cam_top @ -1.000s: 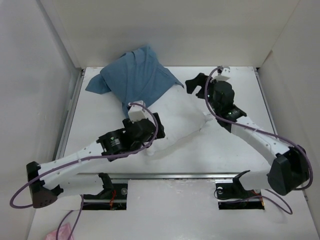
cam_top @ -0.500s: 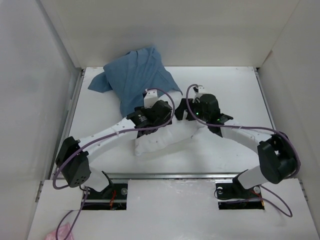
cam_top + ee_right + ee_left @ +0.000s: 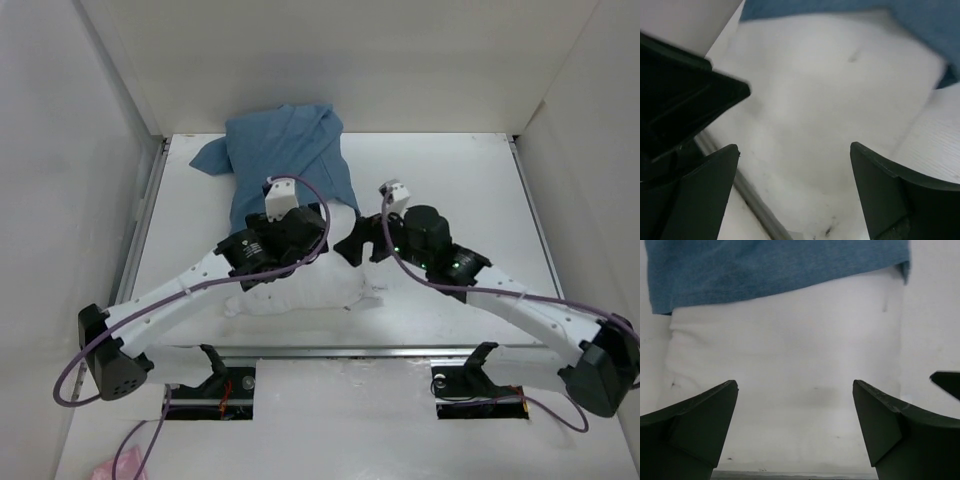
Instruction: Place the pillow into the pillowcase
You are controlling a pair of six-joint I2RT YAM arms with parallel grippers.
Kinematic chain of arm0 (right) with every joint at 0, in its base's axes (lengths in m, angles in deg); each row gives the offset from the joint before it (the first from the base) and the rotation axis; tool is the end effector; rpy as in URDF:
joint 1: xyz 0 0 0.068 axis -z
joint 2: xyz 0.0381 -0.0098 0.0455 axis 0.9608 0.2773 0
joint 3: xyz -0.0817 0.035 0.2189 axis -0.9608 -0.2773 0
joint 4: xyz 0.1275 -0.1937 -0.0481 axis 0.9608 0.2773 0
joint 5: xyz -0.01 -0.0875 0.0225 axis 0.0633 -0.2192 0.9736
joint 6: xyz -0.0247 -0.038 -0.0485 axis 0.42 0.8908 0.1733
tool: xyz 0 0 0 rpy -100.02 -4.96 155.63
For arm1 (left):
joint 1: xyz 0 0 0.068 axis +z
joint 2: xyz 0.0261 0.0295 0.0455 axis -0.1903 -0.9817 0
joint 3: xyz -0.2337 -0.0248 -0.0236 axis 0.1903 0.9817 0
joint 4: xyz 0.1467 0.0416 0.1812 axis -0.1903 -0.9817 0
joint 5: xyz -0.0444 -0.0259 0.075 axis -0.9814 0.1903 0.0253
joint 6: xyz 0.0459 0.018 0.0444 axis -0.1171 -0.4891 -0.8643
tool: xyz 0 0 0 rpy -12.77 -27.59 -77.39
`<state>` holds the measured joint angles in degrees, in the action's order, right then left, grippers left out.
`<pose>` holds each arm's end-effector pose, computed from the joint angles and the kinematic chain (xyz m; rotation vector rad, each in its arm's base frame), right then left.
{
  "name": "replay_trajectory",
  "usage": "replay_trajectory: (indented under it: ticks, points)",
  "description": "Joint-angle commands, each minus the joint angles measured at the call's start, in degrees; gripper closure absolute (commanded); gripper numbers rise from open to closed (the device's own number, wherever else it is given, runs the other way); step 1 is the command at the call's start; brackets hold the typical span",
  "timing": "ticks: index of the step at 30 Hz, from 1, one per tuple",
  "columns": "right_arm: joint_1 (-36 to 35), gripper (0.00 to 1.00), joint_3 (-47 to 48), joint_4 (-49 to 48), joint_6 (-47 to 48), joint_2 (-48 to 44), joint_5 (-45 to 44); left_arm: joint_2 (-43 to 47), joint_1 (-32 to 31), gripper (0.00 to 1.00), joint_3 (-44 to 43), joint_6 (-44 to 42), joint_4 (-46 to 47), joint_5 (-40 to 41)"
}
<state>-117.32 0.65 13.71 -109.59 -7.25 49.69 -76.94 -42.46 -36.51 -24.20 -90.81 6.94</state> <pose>0.1988 0.1996 0.2653 -0.4645 1.9571 0.9205 0.1759 -0.1840 0.2982 -0.1698 2.1457 -0.2471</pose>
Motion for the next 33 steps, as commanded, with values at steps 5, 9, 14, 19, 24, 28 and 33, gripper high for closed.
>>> replay_trajectory:
  ticks: [5,9,14,19,24,28,33]
  points:
    - [12.0,0.01,3.0,16.3,-12.6,-8.7,-28.9,-10.4,-5.6,0.0,-12.9,-10.1,4.3,-0.4]
    - [20.3,0.01,1.8,16.4,-13.3,-9.2,-25.3,-24.9,-6.9,0.0,-24.2,-5.6,-5.6,2.8]
    - [24.2,0.01,-0.5,13.5,-13.3,-9.7,-19.0,-41.0,-4.3,0.0,-36.7,5.1,-20.7,8.0]
    - [24.7,0.01,-1.9,12.2,-11.4,-9.7,-17.6,-47.1,0.3,0.0,-32.4,6.2,-18.4,3.9]
    - [24.7,0.01,-5.0,2.9,-4.7,-9.7,-10.3,-48.4,3.3,0.81,-27.8,6.4,-14.8,4.3]
    - [23.6,0.01,-10.6,-14.0,1.7,-6.6,3.6,-44.7,2.7,1.0,-29.3,10.1,-18.2,9.7]
    - [11.7,0.01,-7.9,-21.2,12.0,1.9,1.2,-29.3,1.3,1.0,-24.4,3.2,-6.9,9.3]
